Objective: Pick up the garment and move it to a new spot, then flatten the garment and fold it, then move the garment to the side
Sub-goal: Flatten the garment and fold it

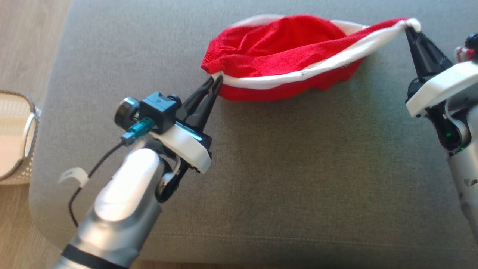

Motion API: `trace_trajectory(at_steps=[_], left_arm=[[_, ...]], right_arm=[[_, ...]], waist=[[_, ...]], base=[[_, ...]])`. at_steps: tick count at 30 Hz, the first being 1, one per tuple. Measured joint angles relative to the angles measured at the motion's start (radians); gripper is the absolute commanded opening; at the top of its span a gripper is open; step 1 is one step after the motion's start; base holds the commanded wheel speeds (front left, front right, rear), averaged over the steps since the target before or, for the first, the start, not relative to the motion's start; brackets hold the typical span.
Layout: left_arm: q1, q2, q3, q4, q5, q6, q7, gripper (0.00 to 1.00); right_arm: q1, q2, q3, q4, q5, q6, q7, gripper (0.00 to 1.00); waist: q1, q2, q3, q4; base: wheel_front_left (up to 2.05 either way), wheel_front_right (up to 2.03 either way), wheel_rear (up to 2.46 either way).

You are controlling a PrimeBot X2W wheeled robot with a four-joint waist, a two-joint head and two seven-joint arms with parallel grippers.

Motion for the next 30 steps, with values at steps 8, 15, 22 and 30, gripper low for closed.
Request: trace_trajectory(at_steps=[8,15,22,30], left_arm=[[-0.011,0.049,0.032,-0.191,-0.043,0.002,0.08,0.0],[-0.023,0.047,0.106,-0.328,-0.161,0.05,0.194,0.0],[-0.015,0.044,0.169,-0.475,-0.217,0.147,0.265,0.0],[-0.006,0.047,0.194,-0.464,-0.247,0.196,0.36,0.0]], right_arm=[[0.001,0.041,-0.09,-0.184,-0.078,0.0,-0.018,0.0],[0.091,0.137,-0.233,-0.376,-0.18,0.0,0.053,0.0],[0.13,0.242,-0.35,-0.593,-0.213,0.0,0.238,0.0],[0.143,0.288,-0.376,-0.671,-0.21,0.0,0.417,0.0]], waist=[[0.0,0.0,-0.118,-0.019],[0.0,0.0,-0.25,-0.042],[-0.0001,0.0,-0.309,-0.076],[0.0,0.0001,-0.231,-0.081]], base=[[0.0,0.0,0.0],[0.0,0.0,0.0],[0.0,0.0,0.0],[0.0,0.0,0.0]])
